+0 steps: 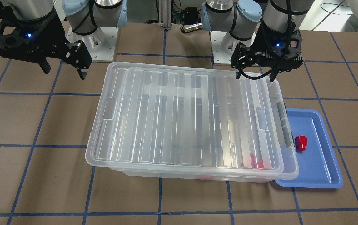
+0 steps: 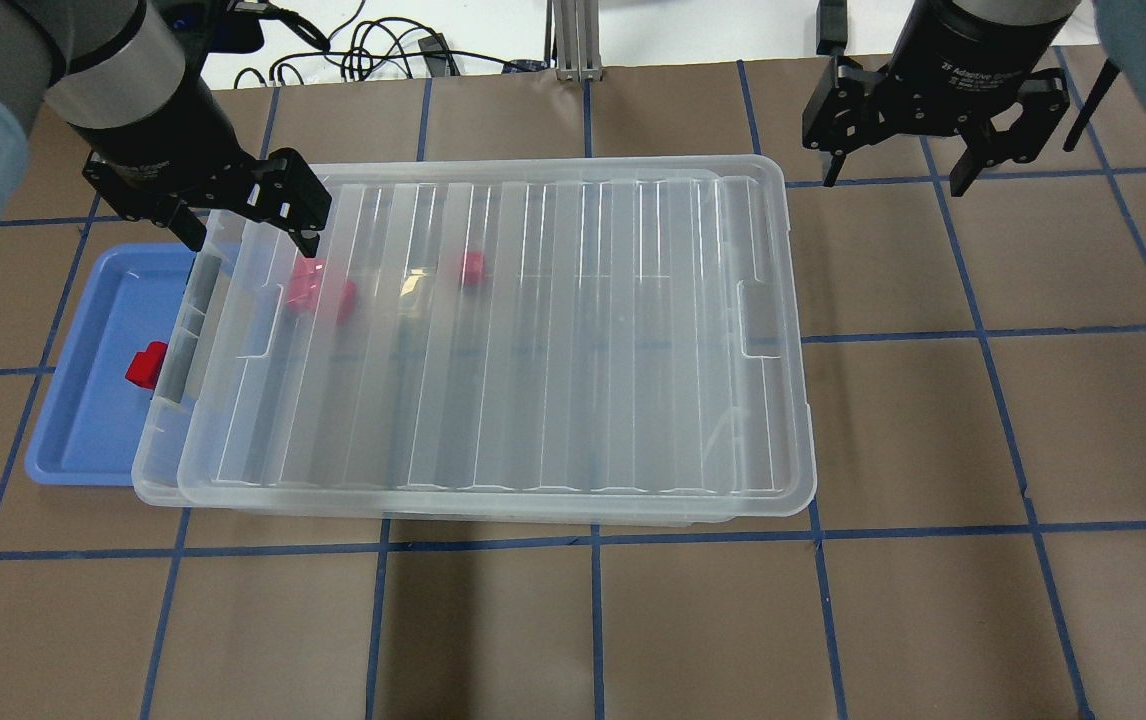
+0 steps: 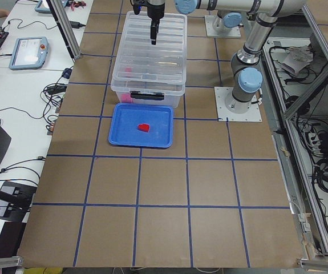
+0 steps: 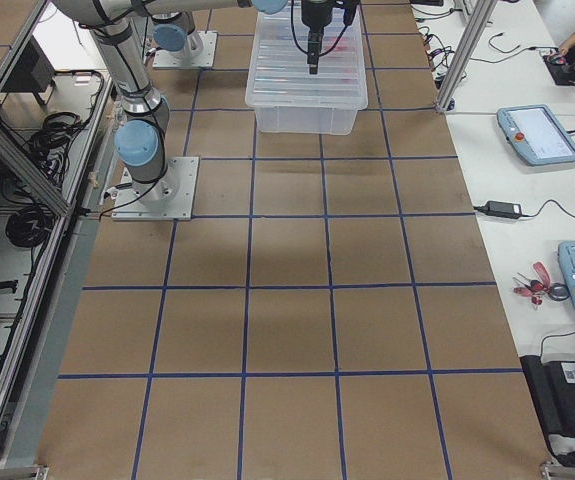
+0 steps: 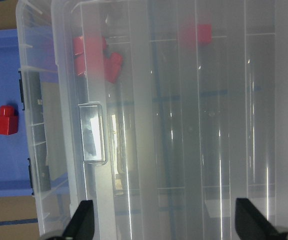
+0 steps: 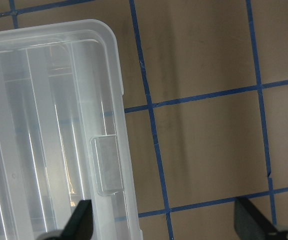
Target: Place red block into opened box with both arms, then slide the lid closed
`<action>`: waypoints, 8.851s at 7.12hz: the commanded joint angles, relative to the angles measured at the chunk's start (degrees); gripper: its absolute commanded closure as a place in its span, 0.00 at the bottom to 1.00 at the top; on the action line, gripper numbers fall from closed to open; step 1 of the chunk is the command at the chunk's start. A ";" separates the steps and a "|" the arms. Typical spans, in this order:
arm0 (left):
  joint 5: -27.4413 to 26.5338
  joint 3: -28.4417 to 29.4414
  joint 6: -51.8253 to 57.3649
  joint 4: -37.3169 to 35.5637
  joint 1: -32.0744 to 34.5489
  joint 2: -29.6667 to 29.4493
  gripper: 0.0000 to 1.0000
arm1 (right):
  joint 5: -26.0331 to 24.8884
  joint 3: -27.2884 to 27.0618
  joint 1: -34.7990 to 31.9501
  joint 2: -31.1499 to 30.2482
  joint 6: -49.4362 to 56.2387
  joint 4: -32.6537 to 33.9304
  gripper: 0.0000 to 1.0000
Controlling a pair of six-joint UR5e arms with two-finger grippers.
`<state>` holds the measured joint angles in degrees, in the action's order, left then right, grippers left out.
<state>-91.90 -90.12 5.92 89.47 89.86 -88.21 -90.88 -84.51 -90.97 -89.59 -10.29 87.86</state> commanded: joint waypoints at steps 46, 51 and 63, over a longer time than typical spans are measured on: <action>3.92 -3.44 13.85 -3.65 -12.35 -9.44 1.00 | 3.78 3.31 -0.62 2.57 10.56 -0.23 0.00; 4.01 -19.29 14.04 -24.13 -12.69 -11.71 1.00 | -0.97 1.56 -0.44 2.22 11.08 -3.39 0.00; 4.10 -24.13 13.41 -32.34 -12.61 -17.79 0.67 | -1.40 0.22 -0.44 1.17 10.82 -2.61 0.00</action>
<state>-87.86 -114.19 19.42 57.22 77.24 -105.73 -92.27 -84.43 -91.41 -88.42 0.49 85.25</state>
